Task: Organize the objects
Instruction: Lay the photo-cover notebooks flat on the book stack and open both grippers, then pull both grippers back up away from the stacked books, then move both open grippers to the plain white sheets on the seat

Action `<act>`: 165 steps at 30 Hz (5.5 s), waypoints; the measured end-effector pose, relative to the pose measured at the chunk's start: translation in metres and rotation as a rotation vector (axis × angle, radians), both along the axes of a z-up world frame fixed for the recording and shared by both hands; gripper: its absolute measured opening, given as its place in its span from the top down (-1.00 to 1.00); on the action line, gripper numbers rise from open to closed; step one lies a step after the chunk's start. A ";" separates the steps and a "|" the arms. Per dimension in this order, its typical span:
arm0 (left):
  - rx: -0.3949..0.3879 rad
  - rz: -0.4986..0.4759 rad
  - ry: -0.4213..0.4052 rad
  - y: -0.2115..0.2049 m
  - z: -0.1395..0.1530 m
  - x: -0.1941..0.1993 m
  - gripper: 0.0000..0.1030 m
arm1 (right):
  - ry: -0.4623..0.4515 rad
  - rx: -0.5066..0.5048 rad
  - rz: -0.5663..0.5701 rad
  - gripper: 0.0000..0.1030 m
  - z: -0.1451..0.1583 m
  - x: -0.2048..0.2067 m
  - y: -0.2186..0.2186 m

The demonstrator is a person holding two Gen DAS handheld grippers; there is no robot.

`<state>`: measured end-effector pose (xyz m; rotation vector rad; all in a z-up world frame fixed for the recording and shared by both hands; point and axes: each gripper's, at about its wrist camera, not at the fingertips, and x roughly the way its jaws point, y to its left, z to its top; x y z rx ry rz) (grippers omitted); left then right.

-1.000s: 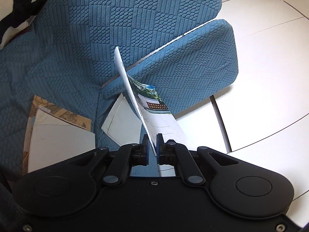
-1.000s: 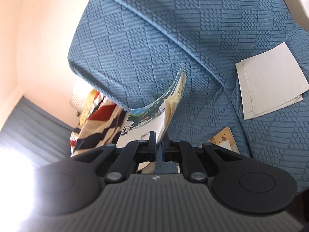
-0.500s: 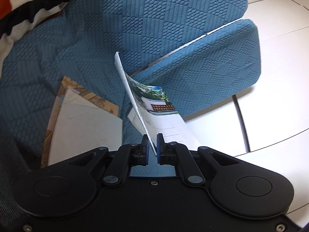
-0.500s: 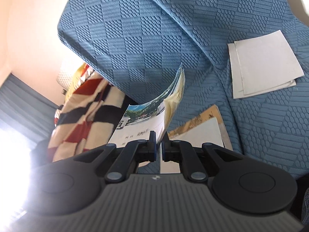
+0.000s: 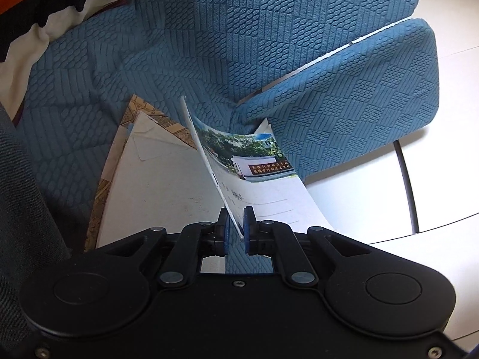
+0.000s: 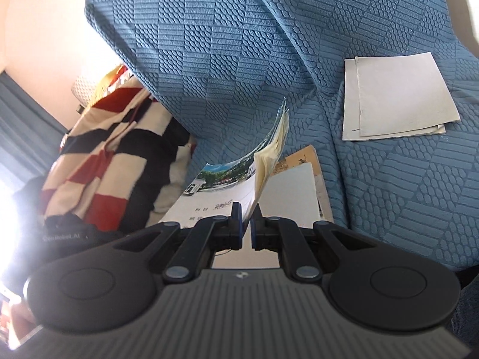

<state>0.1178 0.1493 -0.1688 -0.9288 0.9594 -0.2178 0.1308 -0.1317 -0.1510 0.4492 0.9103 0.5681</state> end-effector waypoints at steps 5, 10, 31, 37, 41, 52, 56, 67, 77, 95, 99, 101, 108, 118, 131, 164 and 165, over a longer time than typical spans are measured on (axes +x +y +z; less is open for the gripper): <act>0.042 -0.005 0.027 -0.007 -0.006 0.002 0.85 | -0.025 -0.059 0.016 0.84 -0.002 -0.002 0.005; 0.087 0.003 0.053 -0.009 -0.008 0.001 0.85 | -0.028 -0.093 0.039 0.84 -0.007 -0.002 0.010; 0.204 -0.009 0.156 -0.019 -0.021 -0.010 0.30 | 0.067 -0.203 0.062 0.76 -0.040 -0.016 0.025; 0.235 -0.006 0.153 -0.019 -0.015 -0.013 0.02 | 0.136 -0.256 0.058 0.53 -0.044 -0.014 0.027; 0.253 -0.011 0.152 -0.020 -0.011 -0.015 -0.05 | 0.177 -0.287 0.066 0.26 -0.045 -0.018 0.025; 0.319 -0.007 0.109 -0.025 0.010 -0.023 -0.12 | 0.162 -0.289 0.035 0.24 -0.019 -0.022 0.006; 0.346 -0.002 0.088 -0.025 0.022 -0.027 -0.18 | 0.116 -0.277 0.030 0.24 -0.002 -0.022 0.002; 0.403 0.009 -0.002 -0.026 0.059 -0.039 -0.35 | -0.017 -0.228 -0.006 0.24 0.043 -0.023 -0.007; 0.457 -0.022 -0.094 -0.052 0.089 -0.038 -0.36 | -0.099 -0.200 -0.060 0.24 0.069 -0.033 -0.028; 0.497 -0.116 -0.220 -0.116 0.118 -0.033 -0.39 | -0.192 -0.252 -0.149 0.24 0.086 -0.049 -0.072; 0.504 -0.137 -0.229 -0.127 0.117 -0.030 -0.40 | -0.200 -0.266 -0.169 0.20 0.086 -0.051 -0.080; 0.508 -0.147 -0.232 -0.132 0.116 -0.029 -0.41 | -0.209 -0.274 -0.174 0.13 0.086 -0.053 -0.084; 0.523 -0.174 -0.234 -0.147 0.113 -0.024 -0.44 | -0.217 -0.297 -0.198 0.12 0.084 -0.058 -0.096; 0.568 -0.175 -0.290 -0.160 0.114 -0.022 -0.96 | -0.243 -0.293 -0.222 -0.63 0.086 -0.063 -0.111; 0.601 -0.148 -0.318 -0.168 0.093 -0.006 -0.97 | -0.255 -0.332 -0.223 -0.63 0.066 -0.052 -0.115; 0.594 -0.159 -0.283 -0.193 0.019 0.063 -0.91 | -0.218 -0.290 -0.309 -0.63 -0.028 -0.004 -0.155; 0.594 -0.159 -0.282 -0.194 0.018 0.064 -0.90 | -0.221 -0.287 -0.313 -0.63 -0.030 -0.002 -0.156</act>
